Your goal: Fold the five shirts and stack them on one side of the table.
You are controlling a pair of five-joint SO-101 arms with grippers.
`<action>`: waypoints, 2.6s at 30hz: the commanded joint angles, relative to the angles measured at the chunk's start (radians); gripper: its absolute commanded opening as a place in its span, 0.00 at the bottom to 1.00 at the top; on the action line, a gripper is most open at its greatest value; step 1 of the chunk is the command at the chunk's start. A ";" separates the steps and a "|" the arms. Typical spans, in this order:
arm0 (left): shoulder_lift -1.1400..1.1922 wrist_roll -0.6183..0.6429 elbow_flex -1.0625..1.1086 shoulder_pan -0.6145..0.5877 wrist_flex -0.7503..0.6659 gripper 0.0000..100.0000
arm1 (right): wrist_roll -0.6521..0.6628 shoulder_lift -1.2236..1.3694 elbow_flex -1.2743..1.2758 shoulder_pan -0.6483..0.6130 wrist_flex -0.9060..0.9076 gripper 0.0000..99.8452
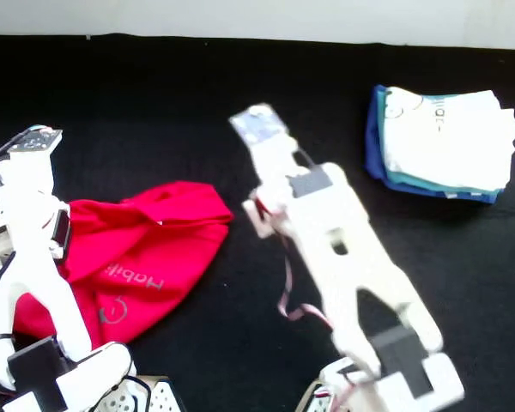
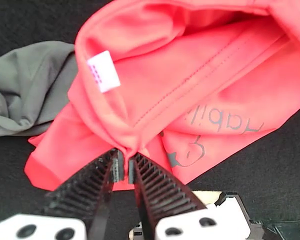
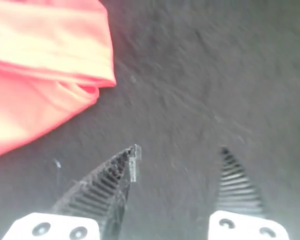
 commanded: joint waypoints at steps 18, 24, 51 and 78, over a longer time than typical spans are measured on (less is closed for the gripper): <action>-0.007 -0.006 0.001 -0.005 -0.008 0.01 | -0.213 0.947 -1.199 -0.214 0.383 0.26; -0.007 -0.006 0.001 -0.005 -0.008 0.01 | -0.213 1.069 -1.330 -0.243 0.476 0.26; -0.007 0.137 -0.226 0.065 -0.100 0.01 | -0.137 0.958 -1.908 0.174 0.636 0.01; -0.007 0.203 -1.357 0.472 0.219 0.01 | 0.012 0.248 -1.908 0.519 0.519 0.01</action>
